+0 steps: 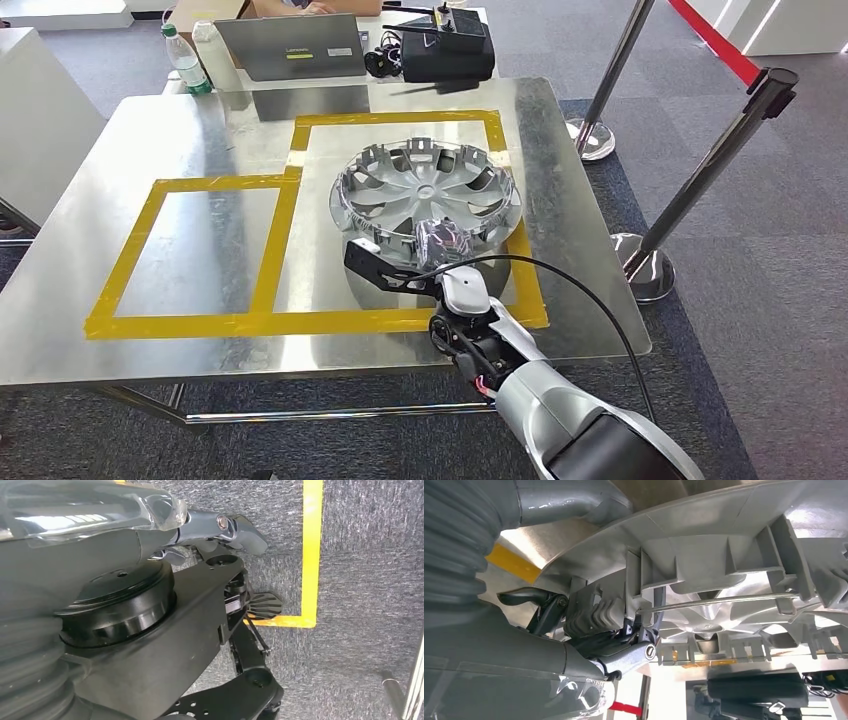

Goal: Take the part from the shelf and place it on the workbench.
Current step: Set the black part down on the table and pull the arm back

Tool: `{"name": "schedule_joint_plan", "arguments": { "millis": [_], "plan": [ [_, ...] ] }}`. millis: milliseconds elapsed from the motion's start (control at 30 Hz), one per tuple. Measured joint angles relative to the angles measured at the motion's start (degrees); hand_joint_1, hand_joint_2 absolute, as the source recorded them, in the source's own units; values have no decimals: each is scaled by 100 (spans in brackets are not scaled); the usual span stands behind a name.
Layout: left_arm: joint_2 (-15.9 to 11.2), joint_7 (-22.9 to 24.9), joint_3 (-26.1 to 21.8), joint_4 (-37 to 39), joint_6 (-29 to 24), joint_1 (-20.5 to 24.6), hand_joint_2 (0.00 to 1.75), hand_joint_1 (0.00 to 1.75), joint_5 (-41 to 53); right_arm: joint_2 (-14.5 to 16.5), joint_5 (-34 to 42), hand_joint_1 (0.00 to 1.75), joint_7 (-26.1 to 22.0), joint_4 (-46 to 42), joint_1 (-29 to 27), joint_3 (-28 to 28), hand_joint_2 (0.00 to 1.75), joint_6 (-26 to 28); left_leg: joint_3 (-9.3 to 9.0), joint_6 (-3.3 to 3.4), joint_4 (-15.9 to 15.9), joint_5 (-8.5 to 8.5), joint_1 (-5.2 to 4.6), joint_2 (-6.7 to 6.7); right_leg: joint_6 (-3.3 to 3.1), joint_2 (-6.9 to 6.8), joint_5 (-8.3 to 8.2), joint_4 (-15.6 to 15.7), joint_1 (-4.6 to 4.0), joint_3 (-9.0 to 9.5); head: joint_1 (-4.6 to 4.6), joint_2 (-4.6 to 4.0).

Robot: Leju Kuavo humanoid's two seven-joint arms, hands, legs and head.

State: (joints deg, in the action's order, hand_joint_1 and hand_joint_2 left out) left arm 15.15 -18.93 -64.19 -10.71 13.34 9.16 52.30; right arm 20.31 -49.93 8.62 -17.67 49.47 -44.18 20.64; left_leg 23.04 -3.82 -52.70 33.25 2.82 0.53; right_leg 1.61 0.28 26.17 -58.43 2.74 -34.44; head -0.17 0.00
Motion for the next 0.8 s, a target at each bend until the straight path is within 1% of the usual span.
{"name": "schedule_joint_plan", "arguments": {
  "millis": [100, 233, 367, 467, 600, 800],
  "plan": [
    [-1, 92, 5, 0, -94, 1, 175, 0, 44, -1, -46, 175, 10, 28, 18, -2, 0, 2, 0, 0, 0, 0, 0, 0, 0, 0, 0, 0, 0, 0, 0, 0],
    [-6, 144, 49, -1, -276, 3, 175, 0, 176, -1, -118, 175, 14, 58, 31, 3, 0, 3, -2, 0, 0, 0, 0, 1, 0, 0, 0, 0, 0, 1, 0, 0],
    [-9, 101, 64, -1, -339, 10, 0, 0, 46, -1, -163, 175, 15, 69, 42, 11, 0, -2, -3, 0, 0, 0, 0, 1, 0, 0, 0, 0, 0, 4, -1, 0],
    [-9, 103, 63, -1, -328, 14, 0, 0, -2, 0, -210, 175, 16, 69, 63, 11, 0, -22, -4, 0, 0, 0, 0, 1, 0, 0, 0, 0, 0, 8, 0, 0],
    [-9, 104, 63, -1, -300, 16, 0, 0, -9, 0, -240, 0, 77, 69, 83, 13, 0, -28, -7, 0, 0, 0, 0, 1, 0, 0, 0, 0, 0, 13, 0, 0],
    [-9, 59, 64, 0, -280, 15, 0, 0, -3, 0, -332, 0, 233, 78, 90, 22, 0, 12, -12, 0, 1, 0, 0, 1, 0, 0, 0, 0, 0, 18, -1, 0]
  ]
}}
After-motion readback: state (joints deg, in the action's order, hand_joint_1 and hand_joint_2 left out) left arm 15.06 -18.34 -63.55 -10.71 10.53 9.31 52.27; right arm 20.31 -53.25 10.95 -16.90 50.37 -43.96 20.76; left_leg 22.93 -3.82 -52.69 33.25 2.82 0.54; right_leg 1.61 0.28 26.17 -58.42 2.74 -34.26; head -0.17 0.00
